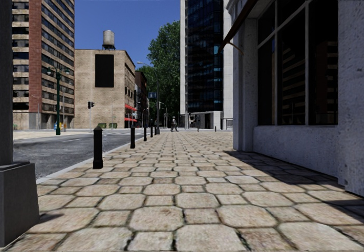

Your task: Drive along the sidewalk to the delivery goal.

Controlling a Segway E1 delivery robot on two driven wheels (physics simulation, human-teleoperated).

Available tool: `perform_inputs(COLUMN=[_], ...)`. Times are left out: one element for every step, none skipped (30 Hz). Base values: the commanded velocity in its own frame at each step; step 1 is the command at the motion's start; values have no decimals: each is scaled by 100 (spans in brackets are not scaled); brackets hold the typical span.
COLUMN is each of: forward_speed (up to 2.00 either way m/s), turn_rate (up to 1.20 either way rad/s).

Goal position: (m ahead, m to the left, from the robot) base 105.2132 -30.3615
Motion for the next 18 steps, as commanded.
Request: perform_inputs(forward_speed=[200,200,200,200,200,200,200,200,200,200,200,200,200,200,200,200,200,200], turn_rate=[0,0,0,0,0,0,0,0,0,0,0,0,0,0,0,0,0,0])
